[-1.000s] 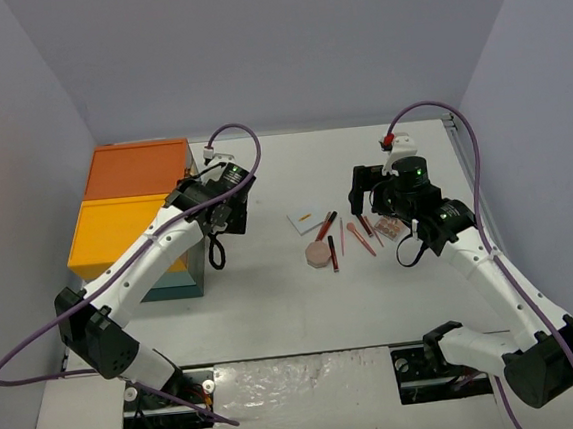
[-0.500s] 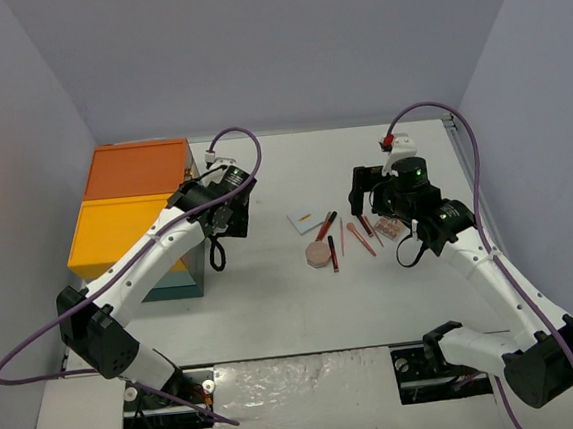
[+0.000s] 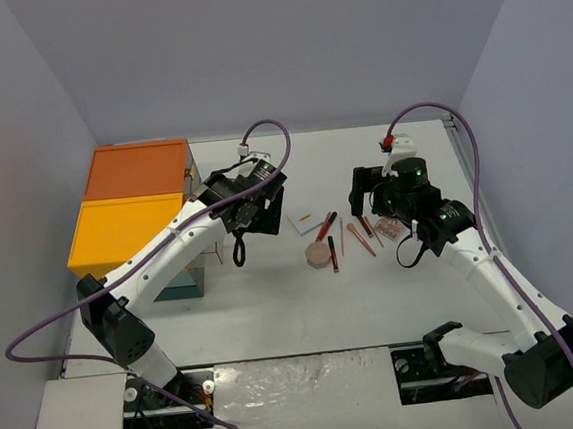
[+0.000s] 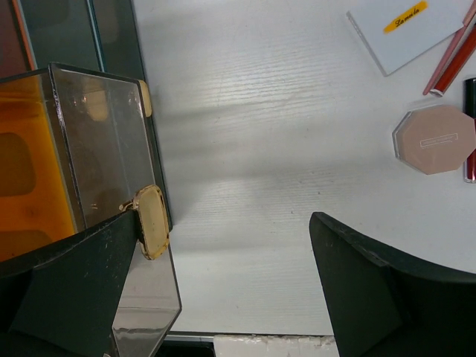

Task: Organize the makeup

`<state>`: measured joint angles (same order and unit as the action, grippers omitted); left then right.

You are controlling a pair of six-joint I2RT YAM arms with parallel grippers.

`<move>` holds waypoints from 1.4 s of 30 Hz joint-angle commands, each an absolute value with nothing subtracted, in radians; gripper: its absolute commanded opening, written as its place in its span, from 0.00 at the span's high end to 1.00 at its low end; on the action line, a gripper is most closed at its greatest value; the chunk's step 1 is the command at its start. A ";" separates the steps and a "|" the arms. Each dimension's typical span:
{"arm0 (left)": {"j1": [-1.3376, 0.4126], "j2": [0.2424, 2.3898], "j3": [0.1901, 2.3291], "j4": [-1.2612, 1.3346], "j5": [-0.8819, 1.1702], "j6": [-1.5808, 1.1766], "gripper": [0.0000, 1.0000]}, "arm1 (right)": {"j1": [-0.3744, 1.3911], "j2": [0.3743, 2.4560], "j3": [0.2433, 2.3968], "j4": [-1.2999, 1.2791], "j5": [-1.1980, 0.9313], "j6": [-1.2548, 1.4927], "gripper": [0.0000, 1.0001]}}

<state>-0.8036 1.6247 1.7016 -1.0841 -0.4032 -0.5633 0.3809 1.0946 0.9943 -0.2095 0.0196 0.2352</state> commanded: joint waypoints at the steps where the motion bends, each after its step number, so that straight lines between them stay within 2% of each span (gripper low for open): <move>1: -0.802 1.593 1.822 -1.085 -0.465 -0.559 0.03 | 0.380 1.079 1.003 -0.176 0.034 0.227 0.00; 11: -0.802 1.599 1.834 -1.076 -0.411 -0.565 0.03 | 0.380 1.086 1.008 -0.178 0.034 0.227 0.00; 19: -0.754 1.530 1.846 -1.125 -0.517 -0.555 0.03 | 0.381 1.087 1.005 -0.179 0.026 0.230 0.00; 28: -0.677 1.492 1.653 -1.020 -0.302 -0.577 0.03 | 0.380 1.082 0.990 -0.179 0.024 0.234 0.00; 32: -0.695 1.519 1.646 -0.965 -0.205 -0.597 0.03 | 0.380 1.085 0.976 -0.179 0.020 0.238 0.00; 42: -0.732 1.551 1.704 -0.909 -0.128 -0.625 0.03 | 0.380 1.069 0.940 -0.181 0.022 0.242 0.00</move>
